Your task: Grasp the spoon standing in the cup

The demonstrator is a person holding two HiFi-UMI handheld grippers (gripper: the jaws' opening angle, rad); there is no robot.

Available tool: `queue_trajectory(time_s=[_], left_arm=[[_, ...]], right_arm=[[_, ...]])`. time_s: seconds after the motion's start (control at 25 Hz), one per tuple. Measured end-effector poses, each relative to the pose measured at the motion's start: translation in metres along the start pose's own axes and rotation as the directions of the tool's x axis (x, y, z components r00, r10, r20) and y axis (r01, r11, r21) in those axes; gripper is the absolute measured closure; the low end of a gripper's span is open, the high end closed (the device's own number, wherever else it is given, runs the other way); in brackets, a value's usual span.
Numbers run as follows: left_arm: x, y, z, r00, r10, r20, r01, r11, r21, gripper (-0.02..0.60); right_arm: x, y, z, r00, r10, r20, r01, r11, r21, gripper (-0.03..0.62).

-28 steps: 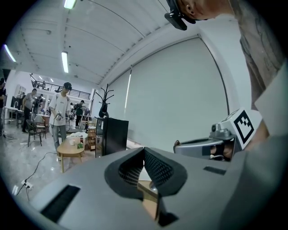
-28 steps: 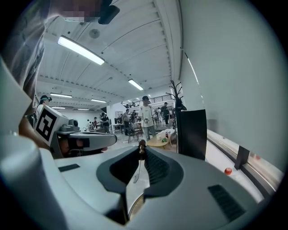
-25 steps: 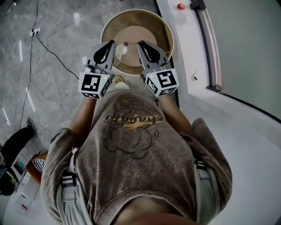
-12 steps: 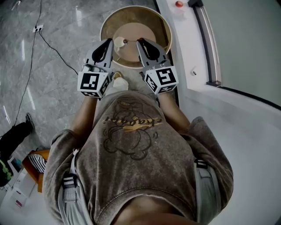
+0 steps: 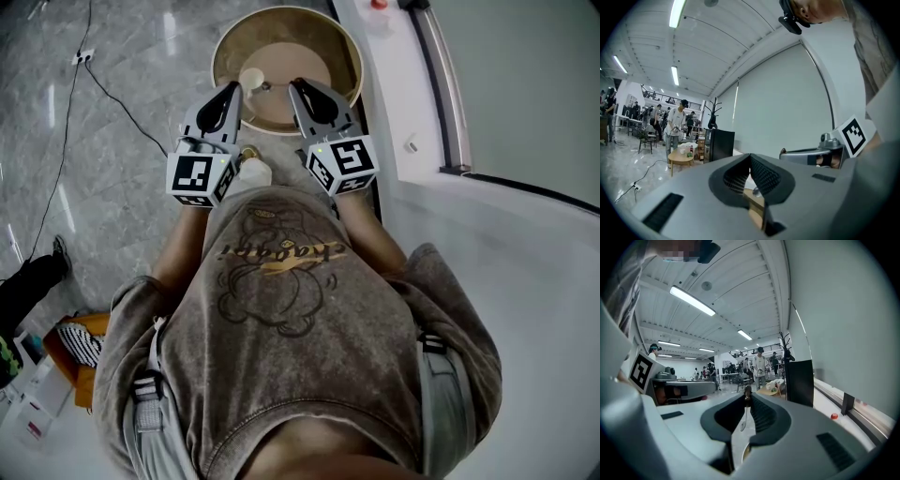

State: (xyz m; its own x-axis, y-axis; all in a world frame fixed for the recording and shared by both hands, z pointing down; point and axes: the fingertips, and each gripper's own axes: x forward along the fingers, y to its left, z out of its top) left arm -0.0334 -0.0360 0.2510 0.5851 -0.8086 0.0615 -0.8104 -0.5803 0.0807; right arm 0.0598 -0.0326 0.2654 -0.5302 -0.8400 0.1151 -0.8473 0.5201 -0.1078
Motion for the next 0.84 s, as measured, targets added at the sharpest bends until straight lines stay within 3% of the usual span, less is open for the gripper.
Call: queue_trajectory(time_s=[0.84], left_arm=[[-0.017, -0.015, -0.003, 1.000, -0.002, 0.011, 0.002, 1.000, 0.003, 0.565]], right_arm=[[-0.014, 0.006, -0.001, 1.000, 0.000, 0.012, 0.001, 1.000, -0.021, 0.542]])
